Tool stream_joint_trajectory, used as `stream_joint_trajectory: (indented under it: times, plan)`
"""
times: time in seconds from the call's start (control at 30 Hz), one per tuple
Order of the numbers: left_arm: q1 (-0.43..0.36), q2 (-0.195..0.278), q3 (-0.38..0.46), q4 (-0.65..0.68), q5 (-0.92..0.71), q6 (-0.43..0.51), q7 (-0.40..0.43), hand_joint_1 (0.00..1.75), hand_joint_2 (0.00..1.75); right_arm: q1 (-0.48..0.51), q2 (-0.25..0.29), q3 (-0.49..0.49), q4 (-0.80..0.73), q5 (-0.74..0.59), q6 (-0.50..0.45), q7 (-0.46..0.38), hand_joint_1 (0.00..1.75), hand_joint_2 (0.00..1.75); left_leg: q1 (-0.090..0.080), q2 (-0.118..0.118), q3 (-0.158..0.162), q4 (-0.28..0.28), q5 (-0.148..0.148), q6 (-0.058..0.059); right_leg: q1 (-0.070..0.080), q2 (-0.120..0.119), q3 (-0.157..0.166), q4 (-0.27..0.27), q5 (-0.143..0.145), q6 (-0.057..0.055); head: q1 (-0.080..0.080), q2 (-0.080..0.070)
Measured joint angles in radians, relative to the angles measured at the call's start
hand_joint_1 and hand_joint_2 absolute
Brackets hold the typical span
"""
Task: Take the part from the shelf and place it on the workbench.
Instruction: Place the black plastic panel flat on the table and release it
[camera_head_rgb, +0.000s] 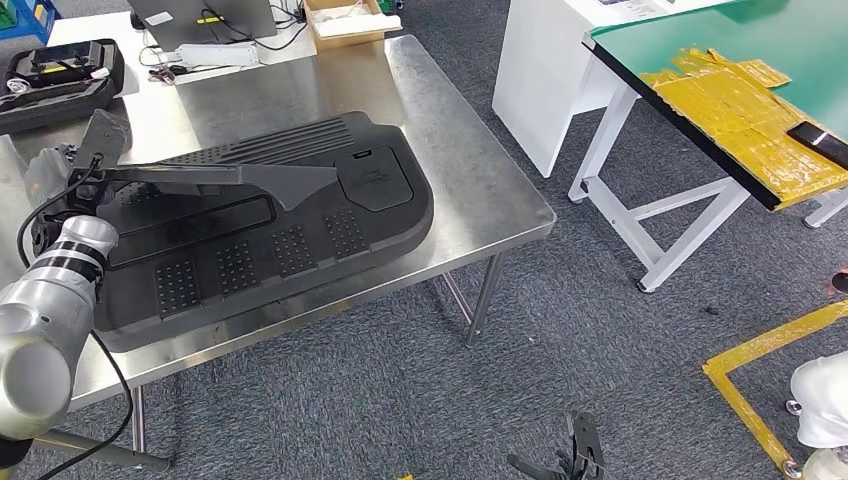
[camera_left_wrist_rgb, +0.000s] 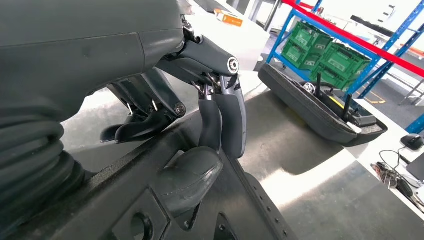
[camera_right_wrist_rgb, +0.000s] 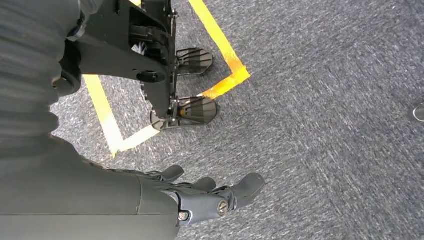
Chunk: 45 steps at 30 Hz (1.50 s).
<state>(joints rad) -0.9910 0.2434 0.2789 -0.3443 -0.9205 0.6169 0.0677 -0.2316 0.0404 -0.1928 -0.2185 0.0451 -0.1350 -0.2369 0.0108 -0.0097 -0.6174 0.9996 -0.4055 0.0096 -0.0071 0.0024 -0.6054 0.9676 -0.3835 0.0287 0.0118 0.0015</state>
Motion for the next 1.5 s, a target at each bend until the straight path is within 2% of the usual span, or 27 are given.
stream_joint_trajectory:
  times: [0.4,0.53,1.5]
  plan:
    - [0.004,0.0,0.0,0.006,-0.035,-0.012,0.017,1.75,1.75,-0.002,0.0,-0.003,0.0,0.007,0.002,0.0,0.0,1.75,0.0,0.0,0.0,0.0,0.0,0.0,0.0,0.0,0.0,0.0,0.0,0.0,0.0,0.0]
    - [0.007,0.0,0.0,0.006,-0.043,-0.015,0.013,0.0,1.75,-0.002,0.001,-0.007,0.0,0.009,0.003,0.0,0.0,0.0,0.0,0.0,0.0,0.0,0.0,0.0,0.0,0.0,0.0,0.0,0.0,0.0,0.0,0.0]
    - [0.032,-0.001,-0.008,0.016,-0.116,-0.053,0.057,0.0,1.75,-0.003,0.002,-0.017,0.0,0.021,0.006,0.0,0.0,0.0,0.0,0.0,0.0,0.0,0.001,-0.001,0.0,0.0,-0.001,0.001,0.0,0.0,0.0,0.0]
